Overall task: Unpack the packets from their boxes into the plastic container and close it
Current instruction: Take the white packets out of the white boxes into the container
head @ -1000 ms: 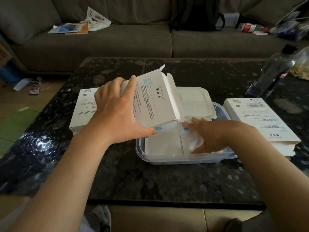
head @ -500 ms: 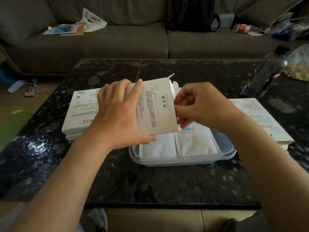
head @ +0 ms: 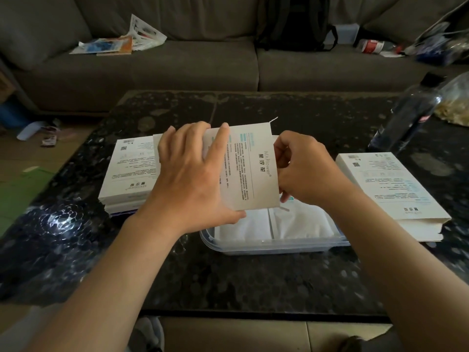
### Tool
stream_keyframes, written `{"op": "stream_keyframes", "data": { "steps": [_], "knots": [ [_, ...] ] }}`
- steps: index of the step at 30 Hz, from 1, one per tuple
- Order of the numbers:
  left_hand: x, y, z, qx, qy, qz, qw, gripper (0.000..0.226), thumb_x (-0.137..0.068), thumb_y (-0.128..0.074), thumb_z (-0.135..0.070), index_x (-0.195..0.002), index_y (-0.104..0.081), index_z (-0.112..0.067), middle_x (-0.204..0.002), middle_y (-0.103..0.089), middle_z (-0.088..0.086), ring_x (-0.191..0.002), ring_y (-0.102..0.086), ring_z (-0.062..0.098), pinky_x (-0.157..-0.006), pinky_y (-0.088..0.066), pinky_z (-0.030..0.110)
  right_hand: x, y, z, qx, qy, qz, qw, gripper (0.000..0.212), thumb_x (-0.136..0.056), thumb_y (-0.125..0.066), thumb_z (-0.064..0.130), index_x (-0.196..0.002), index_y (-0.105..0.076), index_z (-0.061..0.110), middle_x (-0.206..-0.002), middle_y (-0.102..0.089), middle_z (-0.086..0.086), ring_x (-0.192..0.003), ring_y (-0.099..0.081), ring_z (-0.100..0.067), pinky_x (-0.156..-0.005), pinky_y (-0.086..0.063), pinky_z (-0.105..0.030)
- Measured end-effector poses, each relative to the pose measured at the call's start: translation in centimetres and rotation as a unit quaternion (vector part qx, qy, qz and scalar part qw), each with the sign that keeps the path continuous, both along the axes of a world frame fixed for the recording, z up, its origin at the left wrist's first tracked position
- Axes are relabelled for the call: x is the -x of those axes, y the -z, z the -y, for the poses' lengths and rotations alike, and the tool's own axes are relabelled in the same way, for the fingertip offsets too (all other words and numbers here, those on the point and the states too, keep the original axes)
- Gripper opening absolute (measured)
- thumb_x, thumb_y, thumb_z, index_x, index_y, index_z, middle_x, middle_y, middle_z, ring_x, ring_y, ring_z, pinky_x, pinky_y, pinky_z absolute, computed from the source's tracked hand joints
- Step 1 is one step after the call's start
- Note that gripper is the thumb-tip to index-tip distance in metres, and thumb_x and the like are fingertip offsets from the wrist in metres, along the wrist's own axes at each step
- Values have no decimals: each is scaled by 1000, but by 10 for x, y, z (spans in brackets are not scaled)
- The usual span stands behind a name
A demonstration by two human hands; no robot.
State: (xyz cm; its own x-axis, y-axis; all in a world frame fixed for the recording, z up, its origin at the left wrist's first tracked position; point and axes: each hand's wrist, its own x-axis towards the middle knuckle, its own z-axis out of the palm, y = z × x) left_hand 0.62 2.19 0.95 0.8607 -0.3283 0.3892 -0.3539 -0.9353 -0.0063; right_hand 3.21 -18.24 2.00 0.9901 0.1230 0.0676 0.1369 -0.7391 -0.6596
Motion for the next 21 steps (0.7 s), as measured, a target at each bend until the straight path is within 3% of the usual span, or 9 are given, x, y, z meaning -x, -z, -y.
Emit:
{"op": "stream_keyframes", "data": {
  "steps": [4,9,12,15,19,21],
  "knots": [
    [-2,0,-4,-2,-10,-3,1000,129,-46,-66,-78,-150,-26,-12,-144,-35,19,-135,-33,39,-116,-18,60,1,-2,1,-49,-3,-16,999,12,-94,-70,14,-96,-59,17,-90,-68,10,-65,-72,-12,-52,-59,-22],
    [-5,-3,-11,11,-15,-17,1000,130,-46,-65,-79,-150,-24,-14,-145,-32,16,-134,-30,36,-116,-19,60,-1,-8,8,-143,29,-28,989,20,-90,-74,27,-88,-59,14,-92,-75,7,-78,-75,-11,-62,-62,-25],
    [-6,-5,-16,16,-23,-35,999,131,-45,-63,-81,-152,-21,-17,-148,-29,13,-137,-26,34,-117,-17,57,-1,-13,14,-189,57,-43,979,20,-92,-73,25,-95,-58,12,-92,-76,5,-79,-76,-12,-65,-63,-28],
    [-8,-8,-22,18,-41,-45,998,136,-43,-63,-84,-153,-16,-19,-150,-25,11,-138,-24,33,-117,-16,54,0,-16,19,-203,92,-28,975,23,-92,-73,22,-106,-57,15,-96,-74,4,-81,-75,-12,-60,-61,-22],
    [-12,-12,-34,26,-79,-44,996,139,-41,-59,-90,-153,-14,-20,-149,-25,12,-138,-23,34,-117,-14,53,0,-21,27,-271,125,8,954,47,-89,-75,14,-127,-51,28,-92,-72,6,-76,-75,-10,-53,-57,-19],
    [-14,-13,-41,38,-92,-45,994,141,-39,-55,-93,-153,-13,-21,-149,-25,12,-139,-23,34,-116,-14,53,-2,-25,33,-317,132,23,939,35,-91,-72,11,-120,-61,26,-93,-73,8,-84,-76,-12,-61,-61,-26]
  ]
}}
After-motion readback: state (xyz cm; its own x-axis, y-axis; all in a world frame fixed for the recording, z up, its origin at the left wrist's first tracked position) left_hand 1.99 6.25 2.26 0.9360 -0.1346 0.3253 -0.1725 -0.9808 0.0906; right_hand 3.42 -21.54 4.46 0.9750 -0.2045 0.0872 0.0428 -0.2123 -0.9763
